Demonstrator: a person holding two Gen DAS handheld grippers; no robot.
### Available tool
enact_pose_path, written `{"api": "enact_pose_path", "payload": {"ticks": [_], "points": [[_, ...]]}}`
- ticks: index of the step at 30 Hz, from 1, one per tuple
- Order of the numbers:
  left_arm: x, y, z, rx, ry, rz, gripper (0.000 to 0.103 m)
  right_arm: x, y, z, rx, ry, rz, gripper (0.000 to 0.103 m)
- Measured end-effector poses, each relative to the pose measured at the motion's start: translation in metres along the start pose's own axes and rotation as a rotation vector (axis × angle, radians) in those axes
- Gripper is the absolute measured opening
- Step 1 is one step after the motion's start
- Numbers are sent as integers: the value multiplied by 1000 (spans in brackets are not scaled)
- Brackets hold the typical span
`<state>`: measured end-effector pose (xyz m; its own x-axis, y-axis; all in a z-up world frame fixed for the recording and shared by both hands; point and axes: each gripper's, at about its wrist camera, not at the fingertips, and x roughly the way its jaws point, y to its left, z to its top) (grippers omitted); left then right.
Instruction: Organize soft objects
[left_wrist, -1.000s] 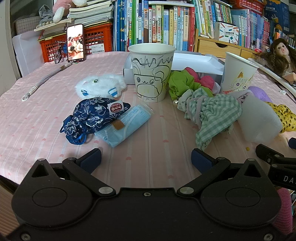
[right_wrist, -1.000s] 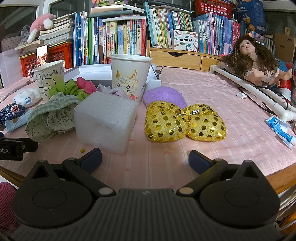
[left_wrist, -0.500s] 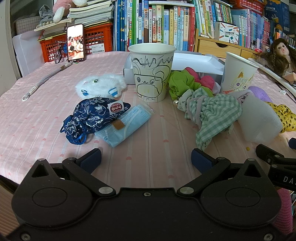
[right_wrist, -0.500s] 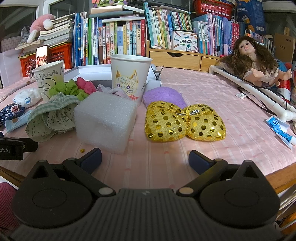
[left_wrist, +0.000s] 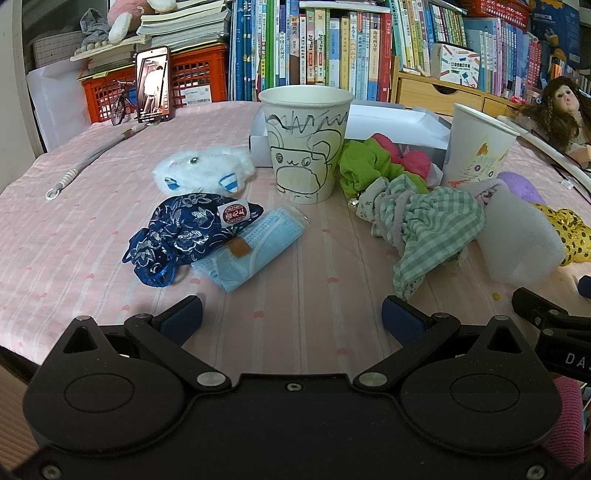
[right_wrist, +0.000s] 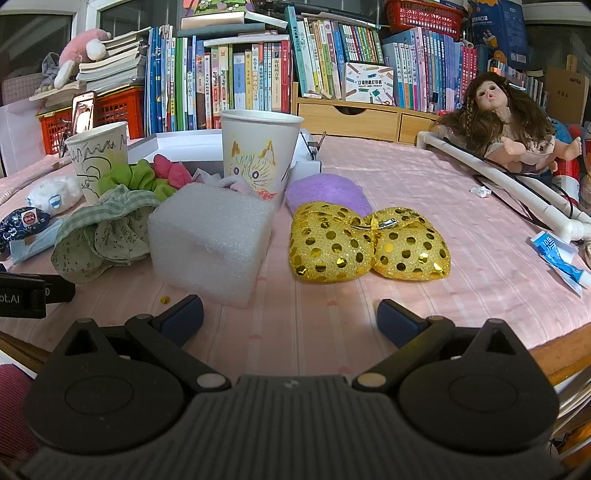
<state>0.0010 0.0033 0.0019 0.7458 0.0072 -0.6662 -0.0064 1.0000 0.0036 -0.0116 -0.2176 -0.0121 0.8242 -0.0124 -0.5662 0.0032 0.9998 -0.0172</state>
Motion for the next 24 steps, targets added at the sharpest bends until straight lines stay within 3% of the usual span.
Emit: {"api": "enact_pose_path", "payload": {"ticks": [17, 24], "points": [[-1, 8, -6, 9, -30, -16, 103, -3, 3, -5, 19, -54, -12, 103], [-9, 15, -3, -25, -39, -28, 102, -10, -2, -3, 87, -88, 101, 103]]}}
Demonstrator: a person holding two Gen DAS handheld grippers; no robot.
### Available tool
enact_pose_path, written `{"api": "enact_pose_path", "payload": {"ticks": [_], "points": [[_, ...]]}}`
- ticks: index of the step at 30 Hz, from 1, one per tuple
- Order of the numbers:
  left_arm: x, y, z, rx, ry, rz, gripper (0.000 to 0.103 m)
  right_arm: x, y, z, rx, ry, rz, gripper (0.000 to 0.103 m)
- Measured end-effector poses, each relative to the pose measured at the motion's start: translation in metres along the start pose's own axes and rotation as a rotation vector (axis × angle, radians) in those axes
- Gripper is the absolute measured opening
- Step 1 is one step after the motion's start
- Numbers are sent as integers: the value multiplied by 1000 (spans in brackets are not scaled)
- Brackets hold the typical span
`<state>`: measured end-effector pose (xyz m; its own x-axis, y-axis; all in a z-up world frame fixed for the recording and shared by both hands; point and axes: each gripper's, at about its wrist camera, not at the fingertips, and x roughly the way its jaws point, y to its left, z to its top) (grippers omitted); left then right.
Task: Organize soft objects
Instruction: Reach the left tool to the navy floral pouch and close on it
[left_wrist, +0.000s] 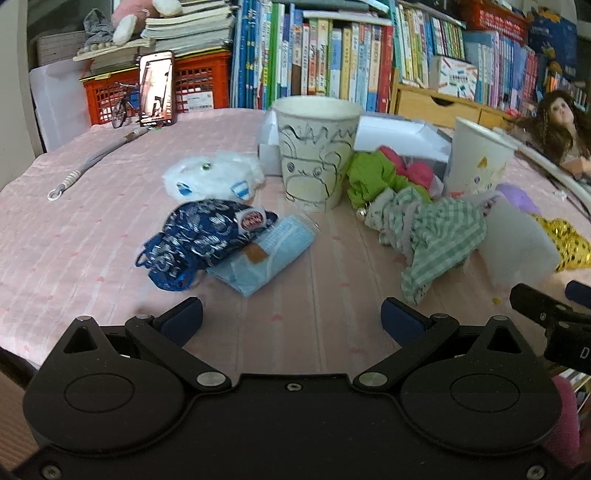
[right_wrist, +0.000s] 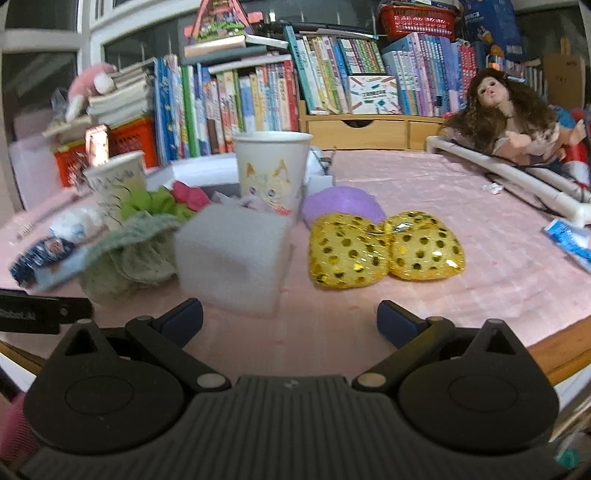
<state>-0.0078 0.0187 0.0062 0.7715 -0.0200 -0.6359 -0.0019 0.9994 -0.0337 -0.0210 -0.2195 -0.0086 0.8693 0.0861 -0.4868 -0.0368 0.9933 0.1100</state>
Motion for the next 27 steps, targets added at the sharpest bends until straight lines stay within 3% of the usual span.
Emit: {"api": "enact_pose_path", "payload": {"ticks": [11, 20, 27], "points": [[-23, 23, 15, -27, -152, 73, 102, -5, 15, 9, -37, -67, 102, 102], [-15, 33, 12, -36, -130, 85, 101, 5, 20, 18, -33, -68, 114, 99], [-6, 34, 6, -37, -95, 76, 92, 15, 22, 21, -20, -57, 110, 97]]}}
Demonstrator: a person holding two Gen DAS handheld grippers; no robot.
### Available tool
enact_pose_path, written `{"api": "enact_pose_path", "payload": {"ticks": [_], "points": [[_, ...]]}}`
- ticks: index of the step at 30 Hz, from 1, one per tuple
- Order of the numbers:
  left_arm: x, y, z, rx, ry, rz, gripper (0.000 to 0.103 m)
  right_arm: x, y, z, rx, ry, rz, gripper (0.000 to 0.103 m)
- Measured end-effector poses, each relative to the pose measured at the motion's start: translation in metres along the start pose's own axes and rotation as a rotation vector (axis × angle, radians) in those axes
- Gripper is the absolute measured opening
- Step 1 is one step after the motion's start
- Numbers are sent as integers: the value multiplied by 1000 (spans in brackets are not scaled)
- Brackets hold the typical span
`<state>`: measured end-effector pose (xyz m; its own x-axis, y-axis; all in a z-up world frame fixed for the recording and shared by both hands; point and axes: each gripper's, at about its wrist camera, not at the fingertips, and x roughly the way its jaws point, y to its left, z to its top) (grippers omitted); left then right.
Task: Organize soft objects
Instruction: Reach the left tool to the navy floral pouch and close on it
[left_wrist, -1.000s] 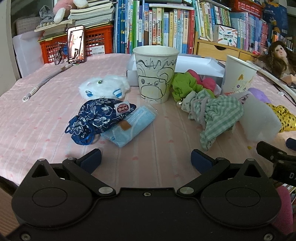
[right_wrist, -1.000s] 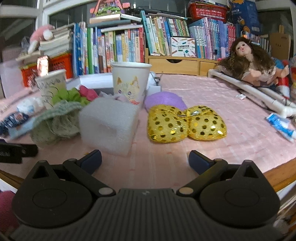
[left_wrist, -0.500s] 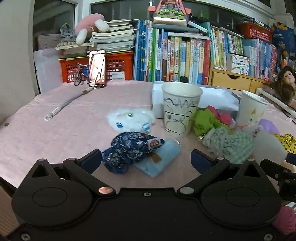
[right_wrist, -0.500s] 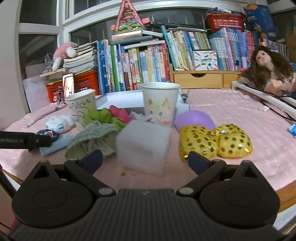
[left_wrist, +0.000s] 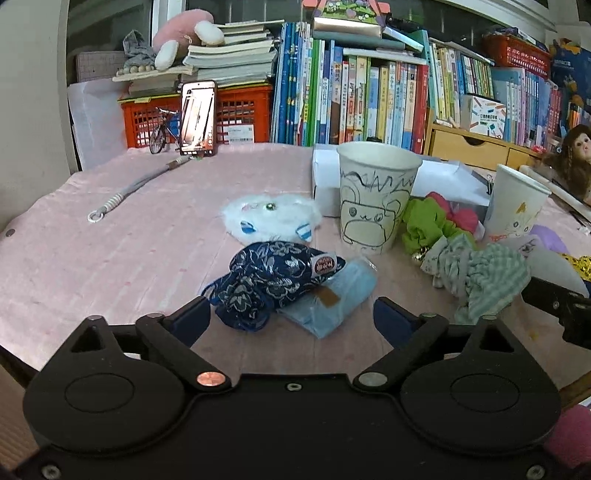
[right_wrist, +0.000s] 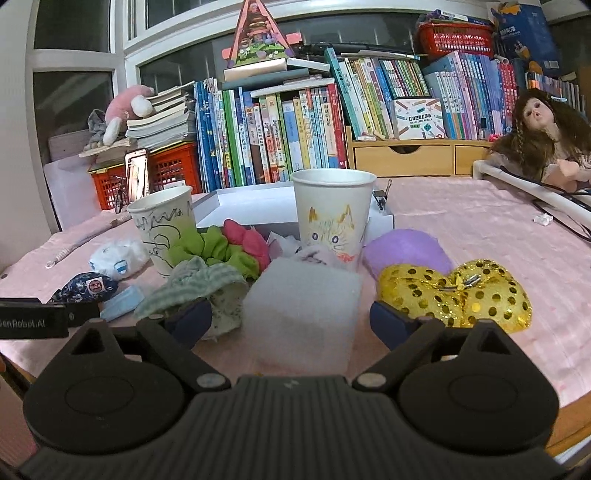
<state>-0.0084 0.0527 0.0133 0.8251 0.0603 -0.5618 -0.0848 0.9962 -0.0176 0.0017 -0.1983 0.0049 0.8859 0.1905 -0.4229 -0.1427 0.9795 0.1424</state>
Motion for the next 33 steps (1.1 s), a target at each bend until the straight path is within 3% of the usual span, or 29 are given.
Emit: {"api": "enact_pose_path", "payload": {"ticks": [15, 22, 28, 33], "points": [[0, 17, 9, -38, -54, 71, 90, 7, -1, -1, -5, 11, -38, 89], [23, 25, 21, -53, -28, 13, 87, 12, 0, 1, -20, 15, -47, 86], [39, 30, 19, -110, 34, -63, 74, 17, 2, -1, -28, 34, -52, 79], [36, 28, 22, -97, 40, -79, 57, 16, 1, 1, -20, 31, -61, 64]]}}
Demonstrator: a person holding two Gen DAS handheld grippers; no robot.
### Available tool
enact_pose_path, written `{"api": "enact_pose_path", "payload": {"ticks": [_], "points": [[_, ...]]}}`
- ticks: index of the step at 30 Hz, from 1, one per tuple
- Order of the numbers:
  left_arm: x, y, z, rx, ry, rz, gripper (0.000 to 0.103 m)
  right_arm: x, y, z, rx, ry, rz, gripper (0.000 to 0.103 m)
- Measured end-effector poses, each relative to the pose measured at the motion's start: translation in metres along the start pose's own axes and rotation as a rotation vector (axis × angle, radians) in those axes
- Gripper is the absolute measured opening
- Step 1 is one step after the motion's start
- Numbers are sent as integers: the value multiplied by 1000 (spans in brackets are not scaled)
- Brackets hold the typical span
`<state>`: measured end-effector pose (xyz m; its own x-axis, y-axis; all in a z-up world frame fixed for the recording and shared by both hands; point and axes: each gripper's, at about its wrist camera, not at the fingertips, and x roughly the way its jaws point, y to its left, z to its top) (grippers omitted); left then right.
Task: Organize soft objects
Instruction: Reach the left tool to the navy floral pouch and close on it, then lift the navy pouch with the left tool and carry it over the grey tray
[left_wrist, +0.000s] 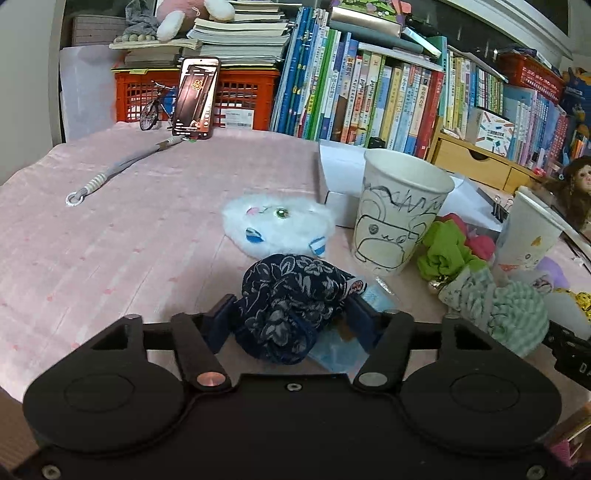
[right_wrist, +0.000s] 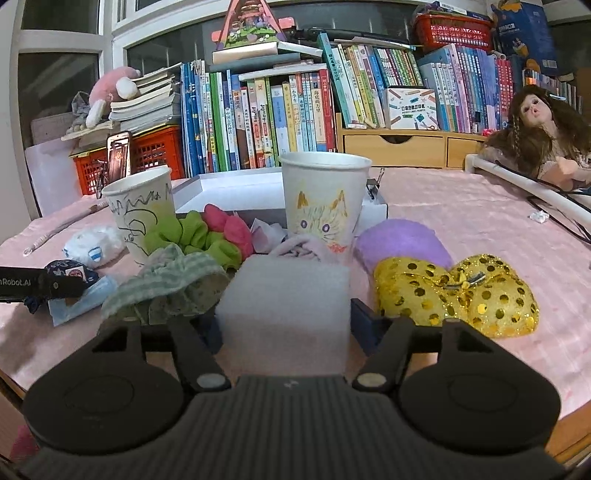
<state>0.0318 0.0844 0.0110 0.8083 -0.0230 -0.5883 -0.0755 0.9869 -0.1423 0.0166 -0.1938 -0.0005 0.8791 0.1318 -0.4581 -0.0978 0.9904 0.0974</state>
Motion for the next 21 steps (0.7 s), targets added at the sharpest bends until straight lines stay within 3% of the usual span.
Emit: {"api": "enact_pose_path", "payload": {"ticks": [2, 21], "points": [[-3, -2, 2, 9, -5, 3, 50, -2, 0, 2, 1, -7, 2, 64], [-36, -11, 28, 19, -58, -71, 46, -22, -6, 29, 4, -90, 30, 63]]}}
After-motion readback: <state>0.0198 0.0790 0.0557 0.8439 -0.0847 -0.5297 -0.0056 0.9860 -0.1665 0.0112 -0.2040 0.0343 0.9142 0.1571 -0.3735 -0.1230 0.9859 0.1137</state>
